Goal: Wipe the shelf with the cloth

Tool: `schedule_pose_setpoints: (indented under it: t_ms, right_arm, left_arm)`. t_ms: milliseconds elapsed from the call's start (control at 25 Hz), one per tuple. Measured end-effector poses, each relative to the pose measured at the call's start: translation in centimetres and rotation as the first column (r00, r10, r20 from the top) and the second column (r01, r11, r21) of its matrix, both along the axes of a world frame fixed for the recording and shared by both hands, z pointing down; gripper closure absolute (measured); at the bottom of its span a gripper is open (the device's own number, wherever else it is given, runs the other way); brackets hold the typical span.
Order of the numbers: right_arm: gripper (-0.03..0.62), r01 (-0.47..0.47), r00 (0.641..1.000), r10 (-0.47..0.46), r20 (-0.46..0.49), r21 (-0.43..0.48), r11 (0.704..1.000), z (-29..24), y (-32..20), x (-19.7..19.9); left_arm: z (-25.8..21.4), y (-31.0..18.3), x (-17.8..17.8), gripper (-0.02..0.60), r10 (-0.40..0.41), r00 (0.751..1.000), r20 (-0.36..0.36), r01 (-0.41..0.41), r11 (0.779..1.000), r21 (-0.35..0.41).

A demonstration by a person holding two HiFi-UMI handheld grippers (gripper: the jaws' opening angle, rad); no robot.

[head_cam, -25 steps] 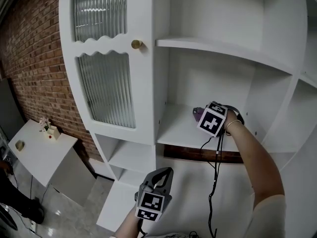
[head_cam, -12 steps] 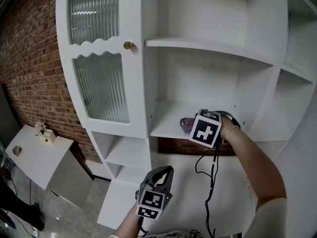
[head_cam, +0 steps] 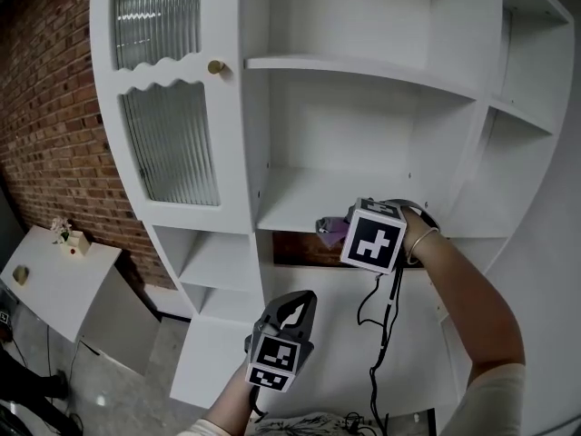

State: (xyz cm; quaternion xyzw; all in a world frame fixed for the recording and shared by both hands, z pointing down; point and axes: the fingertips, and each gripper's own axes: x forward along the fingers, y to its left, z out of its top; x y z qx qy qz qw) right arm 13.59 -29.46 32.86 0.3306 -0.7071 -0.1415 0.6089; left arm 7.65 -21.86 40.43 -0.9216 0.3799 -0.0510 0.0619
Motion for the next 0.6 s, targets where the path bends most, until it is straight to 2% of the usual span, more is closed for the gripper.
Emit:
schedule_pose_setpoints:
  t_ms: [120, 240, 360, 520, 600]
  right_arm:
    - [0.514, -0.013, 0.999, 0.012, 0.032, 0.052, 0.999, -1.5, 0.6, 0.8]
    - [0.514, -0.071, 0.997, 0.069, 0.018, 0.182, 0.981, -3.8, -0.7, 3.2]
    - [0.514, -0.123, 0.991, 0.131, -0.004, 0.332, 0.935, -6.2, -3.0, 6.4]
    - [0.513, -0.111, 0.973, 0.2, -0.115, 0.528, 0.842, -8.6, -6.4, 10.4]
    - [0.513, -0.101, 0.959, 0.227, -0.168, 0.546, 0.832, -8.3, -8.3, 11.8]
  left_arm:
    - [-0.6, 0.7, 0.4, 0.568, 0.007, 1.0, 0.009, -0.007, 1.0, 0.024]
    - [-1.1, 0.7, 0.7, 0.567, 0.005, 1.0, -0.001, -0.005, 0.999, 0.04]
    - [-1.0, 0.2, 1.2, 0.568, -0.005, 1.0, -0.006, 0.005, 0.999, 0.037]
    - [-0.6, -0.7, 1.4, 0.566, -0.029, 1.0, -0.007, 0.03, 0.999, 0.029]
    - [-0.5, -1.5, 1.2, 0.567, -0.043, 0.999, -0.003, 0.043, 0.999, 0.03]
